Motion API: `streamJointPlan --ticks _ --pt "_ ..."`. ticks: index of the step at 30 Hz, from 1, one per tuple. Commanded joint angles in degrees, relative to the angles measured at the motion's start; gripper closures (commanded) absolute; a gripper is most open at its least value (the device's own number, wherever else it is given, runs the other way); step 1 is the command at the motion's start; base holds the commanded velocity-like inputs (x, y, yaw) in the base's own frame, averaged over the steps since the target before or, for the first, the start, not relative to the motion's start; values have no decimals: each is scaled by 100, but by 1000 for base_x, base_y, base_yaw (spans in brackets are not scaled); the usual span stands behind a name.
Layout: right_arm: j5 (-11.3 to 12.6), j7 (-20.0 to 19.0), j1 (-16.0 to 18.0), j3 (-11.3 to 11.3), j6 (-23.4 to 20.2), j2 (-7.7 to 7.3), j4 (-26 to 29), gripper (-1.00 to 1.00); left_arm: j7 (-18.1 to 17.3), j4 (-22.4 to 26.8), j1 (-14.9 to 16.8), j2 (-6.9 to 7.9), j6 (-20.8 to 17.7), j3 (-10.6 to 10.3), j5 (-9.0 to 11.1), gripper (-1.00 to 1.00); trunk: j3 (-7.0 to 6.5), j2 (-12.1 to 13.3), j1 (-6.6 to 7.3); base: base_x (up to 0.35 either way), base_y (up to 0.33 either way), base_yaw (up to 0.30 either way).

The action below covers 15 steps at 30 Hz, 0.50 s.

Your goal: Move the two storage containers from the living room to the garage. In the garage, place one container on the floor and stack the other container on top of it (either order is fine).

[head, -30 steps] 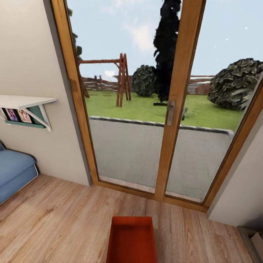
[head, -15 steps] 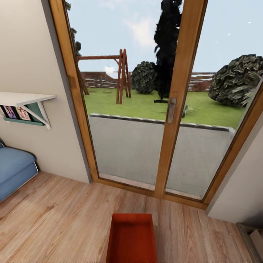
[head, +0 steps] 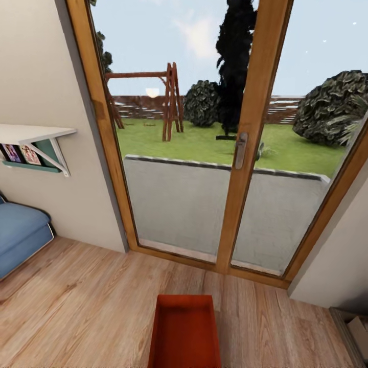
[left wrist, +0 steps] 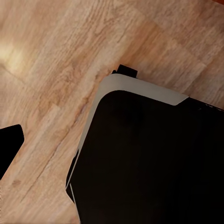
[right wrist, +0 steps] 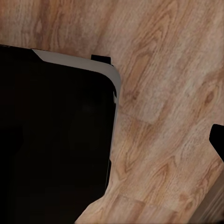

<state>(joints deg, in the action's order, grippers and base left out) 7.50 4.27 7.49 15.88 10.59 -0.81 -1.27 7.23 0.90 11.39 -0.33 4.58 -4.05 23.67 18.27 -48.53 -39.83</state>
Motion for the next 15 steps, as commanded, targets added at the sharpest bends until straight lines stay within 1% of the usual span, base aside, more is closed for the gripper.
streamJointPlan --ticks 1,15 --pt "59 3 6 51 30 2 -14 -100 20 -2 3 -2 17 -44 42 -100 16 -5 0 0 0 0" --pt "59 3 7 54 30 2 -14 -100 18 -2 3 -2 17 -44 42 -100 145 -5 0 0 0 0"
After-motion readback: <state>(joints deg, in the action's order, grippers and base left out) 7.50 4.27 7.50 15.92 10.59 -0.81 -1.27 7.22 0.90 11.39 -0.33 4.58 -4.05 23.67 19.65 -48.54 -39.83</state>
